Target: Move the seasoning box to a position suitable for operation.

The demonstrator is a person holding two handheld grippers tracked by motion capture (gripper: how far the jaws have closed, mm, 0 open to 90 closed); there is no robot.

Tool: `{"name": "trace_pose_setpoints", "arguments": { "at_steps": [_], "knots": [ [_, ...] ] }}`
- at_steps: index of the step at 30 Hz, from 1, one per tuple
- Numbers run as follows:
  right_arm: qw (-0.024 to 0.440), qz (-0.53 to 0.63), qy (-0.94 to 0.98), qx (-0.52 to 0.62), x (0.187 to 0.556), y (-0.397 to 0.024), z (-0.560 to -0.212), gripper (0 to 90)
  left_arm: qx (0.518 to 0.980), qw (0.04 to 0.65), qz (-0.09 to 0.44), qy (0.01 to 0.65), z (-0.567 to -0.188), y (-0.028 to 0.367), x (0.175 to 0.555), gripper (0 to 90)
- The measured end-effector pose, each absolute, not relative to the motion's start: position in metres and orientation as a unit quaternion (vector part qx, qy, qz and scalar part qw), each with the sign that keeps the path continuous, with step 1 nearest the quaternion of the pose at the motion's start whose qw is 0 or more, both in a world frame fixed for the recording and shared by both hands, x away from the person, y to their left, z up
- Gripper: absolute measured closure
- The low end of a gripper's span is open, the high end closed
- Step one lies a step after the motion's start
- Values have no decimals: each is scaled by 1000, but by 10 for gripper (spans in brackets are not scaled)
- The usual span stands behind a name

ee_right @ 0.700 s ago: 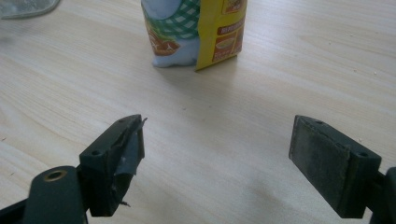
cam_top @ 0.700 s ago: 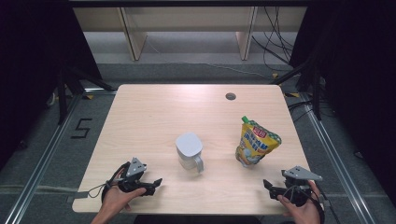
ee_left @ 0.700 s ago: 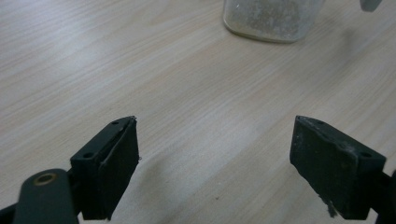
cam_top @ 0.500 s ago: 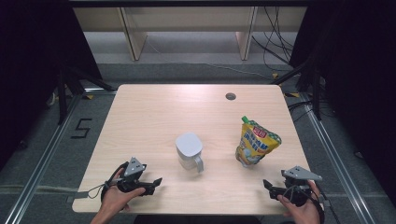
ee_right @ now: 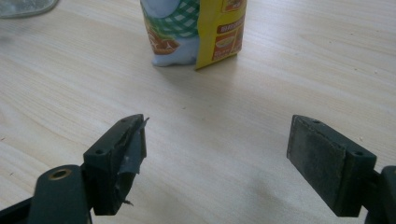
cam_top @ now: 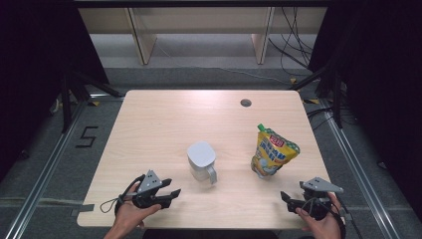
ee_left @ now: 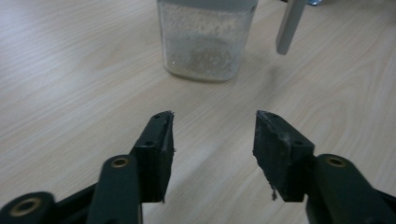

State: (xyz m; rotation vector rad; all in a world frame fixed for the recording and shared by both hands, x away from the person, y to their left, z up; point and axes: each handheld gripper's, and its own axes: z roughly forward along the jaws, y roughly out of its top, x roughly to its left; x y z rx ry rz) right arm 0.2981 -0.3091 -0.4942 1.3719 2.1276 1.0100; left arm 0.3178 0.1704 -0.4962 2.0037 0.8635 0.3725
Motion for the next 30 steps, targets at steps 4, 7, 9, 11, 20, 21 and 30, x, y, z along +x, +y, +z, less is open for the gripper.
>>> {"name": "trace_pose_setpoints", "arguments": {
  "at_steps": [4,7,9,11,20,21,30],
  "knots": [
    [206,362,764,493,298,-309,-494,208,813,458,148,327,-492,165,320,580],
    [207,363,763,493,298,-309,-494,209,811,466,143,323,-491,156,320,613],
    [207,363,763,494,298,-309,-494,210,815,469,135,311,-491,149,321,660],
    [215,362,763,491,298,-309,-494,210,813,477,123,310,-492,137,320,685],
    [208,368,763,488,297,-309,-493,210,829,468,119,282,-497,92,333,740],
    [208,368,764,488,298,-309,-493,210,824,469,116,296,-498,88,333,740],
    [198,370,765,489,297,-307,-493,210,822,461,116,315,-501,72,343,733]
  ]
}}
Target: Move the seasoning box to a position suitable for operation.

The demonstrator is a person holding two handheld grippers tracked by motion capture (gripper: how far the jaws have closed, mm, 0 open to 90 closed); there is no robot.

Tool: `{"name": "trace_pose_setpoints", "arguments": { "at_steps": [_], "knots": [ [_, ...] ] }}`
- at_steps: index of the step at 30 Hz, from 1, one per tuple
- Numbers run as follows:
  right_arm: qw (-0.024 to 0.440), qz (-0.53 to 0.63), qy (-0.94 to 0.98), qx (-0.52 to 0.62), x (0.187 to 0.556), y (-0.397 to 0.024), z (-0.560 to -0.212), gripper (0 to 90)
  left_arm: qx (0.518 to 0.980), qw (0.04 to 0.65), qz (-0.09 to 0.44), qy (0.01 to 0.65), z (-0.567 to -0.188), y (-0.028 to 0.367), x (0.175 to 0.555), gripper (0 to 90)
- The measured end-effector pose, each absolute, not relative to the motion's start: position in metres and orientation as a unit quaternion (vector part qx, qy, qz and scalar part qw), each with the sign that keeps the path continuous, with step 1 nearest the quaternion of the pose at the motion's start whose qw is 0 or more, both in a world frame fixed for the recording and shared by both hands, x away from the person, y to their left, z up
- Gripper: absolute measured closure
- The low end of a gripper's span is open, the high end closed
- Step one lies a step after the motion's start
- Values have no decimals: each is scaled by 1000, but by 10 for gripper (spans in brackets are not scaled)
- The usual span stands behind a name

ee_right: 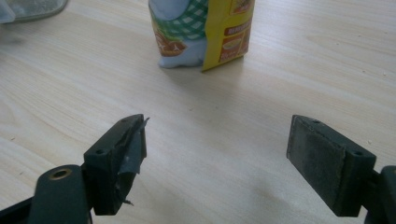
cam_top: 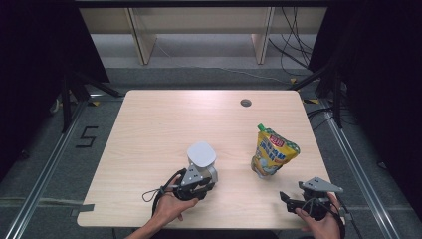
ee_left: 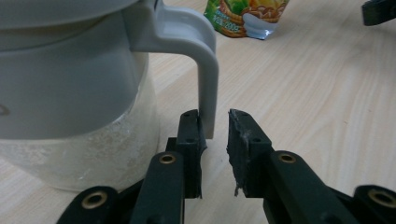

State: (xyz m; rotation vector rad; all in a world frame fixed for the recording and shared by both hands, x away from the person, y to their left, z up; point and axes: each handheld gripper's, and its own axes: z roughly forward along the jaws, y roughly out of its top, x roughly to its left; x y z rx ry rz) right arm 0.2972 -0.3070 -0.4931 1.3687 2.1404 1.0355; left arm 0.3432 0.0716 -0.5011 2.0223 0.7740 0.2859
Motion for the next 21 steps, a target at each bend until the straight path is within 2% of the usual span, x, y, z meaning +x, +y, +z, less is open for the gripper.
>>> {"name": "trace_pose_setpoints", "arguments": {
  "at_steps": [6,10,13,14,16,21],
  "knots": [
    [199,367,769,484,298,-306,-495,210,818,459,127,323,-502,64,349,732],
    [203,368,768,483,299,-307,-494,209,816,464,130,318,-502,63,349,787],
    [188,365,761,503,296,-305,-494,210,826,457,132,302,-500,69,350,809],
    [202,368,768,484,298,-307,-494,210,824,459,120,310,-500,75,349,815],
    [187,366,760,504,296,-305,-494,210,823,459,129,307,-500,83,347,820],
    [195,366,762,498,297,-306,-495,210,826,456,127,306,-500,103,346,828]
  ]
}}
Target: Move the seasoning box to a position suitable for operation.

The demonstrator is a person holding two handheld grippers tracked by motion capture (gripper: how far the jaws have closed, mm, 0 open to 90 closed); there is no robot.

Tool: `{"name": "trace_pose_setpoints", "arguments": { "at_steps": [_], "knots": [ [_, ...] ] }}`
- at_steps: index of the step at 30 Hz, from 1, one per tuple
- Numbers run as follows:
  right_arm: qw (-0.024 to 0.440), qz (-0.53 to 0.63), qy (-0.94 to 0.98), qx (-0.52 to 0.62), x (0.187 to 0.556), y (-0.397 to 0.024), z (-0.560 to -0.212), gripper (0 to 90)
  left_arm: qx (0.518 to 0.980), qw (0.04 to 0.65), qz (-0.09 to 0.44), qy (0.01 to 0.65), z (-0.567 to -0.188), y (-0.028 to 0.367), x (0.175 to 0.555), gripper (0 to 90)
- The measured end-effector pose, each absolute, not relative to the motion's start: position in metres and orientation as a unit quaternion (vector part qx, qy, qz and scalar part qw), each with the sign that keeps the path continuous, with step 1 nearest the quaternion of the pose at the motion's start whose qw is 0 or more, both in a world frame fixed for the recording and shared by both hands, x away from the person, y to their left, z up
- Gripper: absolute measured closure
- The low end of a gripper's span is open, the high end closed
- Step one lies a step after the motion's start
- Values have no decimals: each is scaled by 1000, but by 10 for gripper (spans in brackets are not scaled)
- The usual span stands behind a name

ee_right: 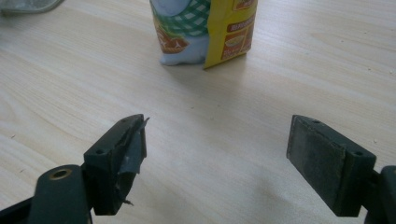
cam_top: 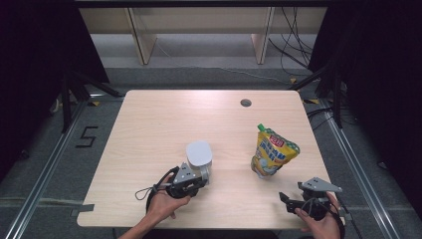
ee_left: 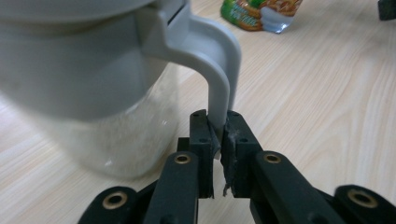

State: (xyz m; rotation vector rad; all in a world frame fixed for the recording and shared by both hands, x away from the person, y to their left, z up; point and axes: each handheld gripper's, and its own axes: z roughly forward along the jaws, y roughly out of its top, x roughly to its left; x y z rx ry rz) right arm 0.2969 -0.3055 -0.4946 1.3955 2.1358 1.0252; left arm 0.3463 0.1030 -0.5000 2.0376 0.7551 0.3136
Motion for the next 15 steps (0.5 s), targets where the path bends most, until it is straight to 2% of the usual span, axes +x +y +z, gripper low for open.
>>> {"name": "trace_pose_setpoints", "arguments": {
  "at_steps": [1,4,5,6,10,15],
  "knots": [
    [186,365,761,503,296,-305,-495,210,826,456,133,304,-500,108,346,828],
    [197,365,763,496,297,-305,-494,210,825,454,129,310,-500,119,345,833],
    [182,363,763,503,296,-304,-494,210,825,455,126,310,-500,121,346,836],
    [195,362,771,487,298,-307,-495,210,827,452,126,309,-499,124,346,838],
    [197,366,769,485,299,-306,-496,209,826,452,139,308,-500,136,350,843],
    [198,362,771,485,299,-307,-496,209,818,441,151,337,-502,150,357,850]
  ]
}}
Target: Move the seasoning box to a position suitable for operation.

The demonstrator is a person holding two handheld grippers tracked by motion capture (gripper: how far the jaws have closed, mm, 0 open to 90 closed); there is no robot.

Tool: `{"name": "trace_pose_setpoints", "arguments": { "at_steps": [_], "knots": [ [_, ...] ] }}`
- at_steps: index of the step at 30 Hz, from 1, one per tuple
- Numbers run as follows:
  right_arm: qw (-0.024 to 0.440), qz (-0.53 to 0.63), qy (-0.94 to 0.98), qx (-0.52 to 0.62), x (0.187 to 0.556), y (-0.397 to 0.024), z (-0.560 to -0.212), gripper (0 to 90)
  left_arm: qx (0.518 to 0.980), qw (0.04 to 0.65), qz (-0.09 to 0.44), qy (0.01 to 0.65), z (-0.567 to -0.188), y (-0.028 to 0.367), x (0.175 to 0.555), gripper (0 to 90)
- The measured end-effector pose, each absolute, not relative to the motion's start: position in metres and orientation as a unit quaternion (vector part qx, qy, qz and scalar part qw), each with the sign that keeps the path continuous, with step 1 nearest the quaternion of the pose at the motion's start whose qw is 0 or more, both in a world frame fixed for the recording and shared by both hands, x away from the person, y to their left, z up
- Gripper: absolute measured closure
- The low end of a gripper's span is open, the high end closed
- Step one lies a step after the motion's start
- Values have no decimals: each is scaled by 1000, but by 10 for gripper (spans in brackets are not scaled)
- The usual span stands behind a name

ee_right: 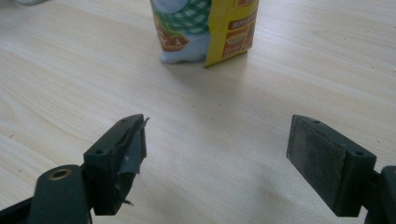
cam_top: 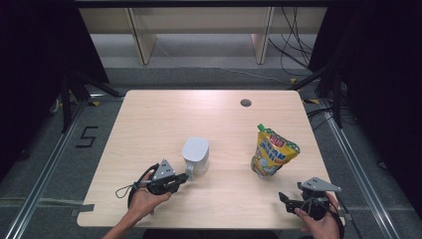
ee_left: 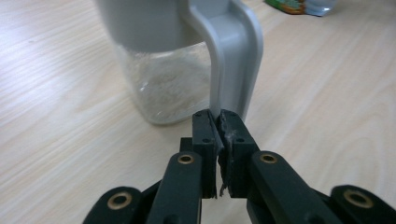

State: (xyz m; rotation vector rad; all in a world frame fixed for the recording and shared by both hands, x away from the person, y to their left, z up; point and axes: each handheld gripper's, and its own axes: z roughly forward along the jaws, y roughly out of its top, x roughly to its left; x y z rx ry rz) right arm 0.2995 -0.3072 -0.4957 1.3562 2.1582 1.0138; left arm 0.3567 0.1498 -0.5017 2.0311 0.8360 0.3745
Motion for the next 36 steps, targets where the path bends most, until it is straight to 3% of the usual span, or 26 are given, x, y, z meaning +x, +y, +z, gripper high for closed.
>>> {"name": "trace_pose_setpoints", "arguments": {
  "at_steps": [4,6,7,12,15,19,31,36],
  "knots": [
    [197,363,771,485,299,-307,-496,208,812,442,156,348,-503,152,359,833],
    [188,365,771,488,299,-306,-496,209,808,451,148,350,-502,153,356,745],
    [188,365,771,488,299,-306,-496,209,804,453,146,357,-501,154,353,745],
    [192,361,770,489,299,-307,-495,209,792,459,143,377,-496,146,348,456],
    [198,362,770,486,299,-307,-496,209,790,458,147,379,-495,134,350,386],
    [194,365,772,484,299,-307,-496,209,790,447,167,385,-496,127,358,414],
    [188,363,772,487,299,-306,-495,209,770,453,186,408,-497,142,372,653],
    [195,362,773,483,299,-307,-496,212,771,446,199,408,-499,145,378,664]
  ]
}}
